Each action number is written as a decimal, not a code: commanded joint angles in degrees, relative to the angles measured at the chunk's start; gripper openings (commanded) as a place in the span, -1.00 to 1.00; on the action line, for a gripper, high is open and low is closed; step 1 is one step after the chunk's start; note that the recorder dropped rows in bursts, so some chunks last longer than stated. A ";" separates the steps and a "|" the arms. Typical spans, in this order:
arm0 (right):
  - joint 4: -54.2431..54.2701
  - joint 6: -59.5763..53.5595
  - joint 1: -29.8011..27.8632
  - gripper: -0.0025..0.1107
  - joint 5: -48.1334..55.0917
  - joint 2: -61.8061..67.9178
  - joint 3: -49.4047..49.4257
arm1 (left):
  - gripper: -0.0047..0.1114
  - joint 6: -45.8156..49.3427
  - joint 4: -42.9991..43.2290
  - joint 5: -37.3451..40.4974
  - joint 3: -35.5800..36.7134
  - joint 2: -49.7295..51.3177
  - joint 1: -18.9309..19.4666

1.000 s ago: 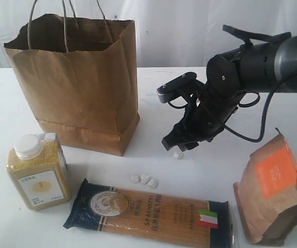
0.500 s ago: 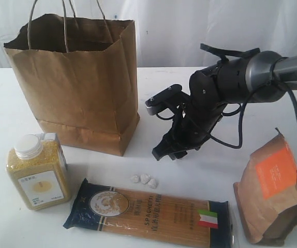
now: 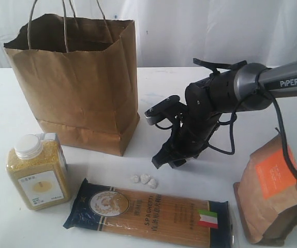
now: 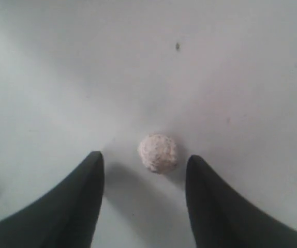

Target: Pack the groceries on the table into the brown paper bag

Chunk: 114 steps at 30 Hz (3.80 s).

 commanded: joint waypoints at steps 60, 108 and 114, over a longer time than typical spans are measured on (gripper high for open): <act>1.37 -3.64 10.05 -0.96 -8.73 -13.19 -28.73 | -0.92 0.28 -0.05 -0.25 0.15 -0.28 0.22; -10.55 15.49 9.71 -0.05 -4.41 -39.62 18.32 | -0.92 0.28 -0.05 -0.25 0.15 -0.28 0.22; -10.40 12.47 9.71 -0.05 -6.56 -31.76 18.11 | -0.92 0.28 -0.05 -0.25 0.15 -0.28 0.22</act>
